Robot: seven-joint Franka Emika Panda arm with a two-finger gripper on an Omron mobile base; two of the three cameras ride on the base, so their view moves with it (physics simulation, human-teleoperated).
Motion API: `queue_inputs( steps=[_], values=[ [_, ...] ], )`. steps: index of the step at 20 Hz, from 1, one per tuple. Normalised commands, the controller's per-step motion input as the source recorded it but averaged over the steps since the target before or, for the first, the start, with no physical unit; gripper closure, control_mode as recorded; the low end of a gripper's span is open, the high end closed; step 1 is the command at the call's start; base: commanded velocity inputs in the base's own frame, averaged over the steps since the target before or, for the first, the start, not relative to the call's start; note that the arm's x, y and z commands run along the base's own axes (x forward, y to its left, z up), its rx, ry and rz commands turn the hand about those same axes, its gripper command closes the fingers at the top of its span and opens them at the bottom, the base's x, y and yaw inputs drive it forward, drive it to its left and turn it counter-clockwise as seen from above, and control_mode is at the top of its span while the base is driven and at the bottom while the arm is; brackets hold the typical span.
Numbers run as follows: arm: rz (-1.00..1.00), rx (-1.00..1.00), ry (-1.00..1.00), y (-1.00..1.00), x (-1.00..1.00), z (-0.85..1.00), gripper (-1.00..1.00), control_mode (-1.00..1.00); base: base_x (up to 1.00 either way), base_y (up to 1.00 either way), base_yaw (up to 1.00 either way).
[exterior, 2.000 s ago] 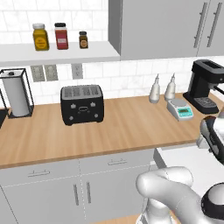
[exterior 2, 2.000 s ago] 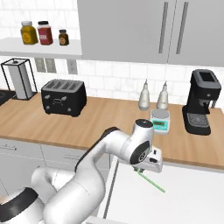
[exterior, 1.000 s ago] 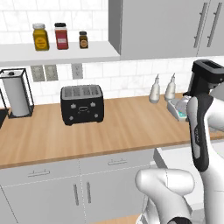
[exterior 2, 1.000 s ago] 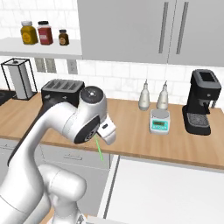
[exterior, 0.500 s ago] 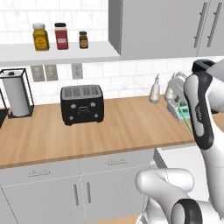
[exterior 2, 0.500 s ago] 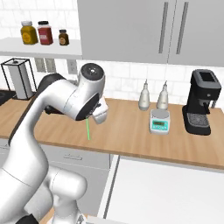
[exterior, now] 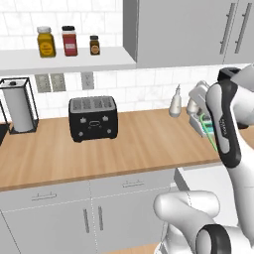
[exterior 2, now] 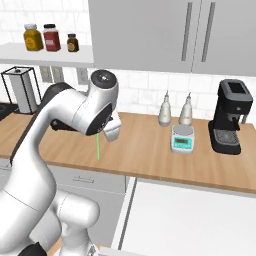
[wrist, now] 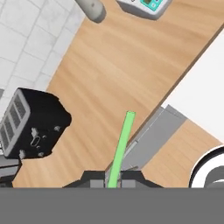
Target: Take a straw from the drawer in front and place it inside the glass cup on the dining counter.
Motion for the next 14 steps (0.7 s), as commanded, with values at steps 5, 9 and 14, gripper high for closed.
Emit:
queue_inputs(
  steps=[5,9,14],
  values=[
    [0.0,0.01,-0.01,0.05,-0.05,-0.03,1.0,1.0,-0.48,0.44,0.0],
    [0.0,0.0,0.0,0.0,0.0,0.0,1.0,1.0,-0.97,0.74,-0.01],
    [0.0,0.0,0.0,0.0,0.0,0.0,1.0,1.0,-1.0,0.3,0.17]
  ],
)
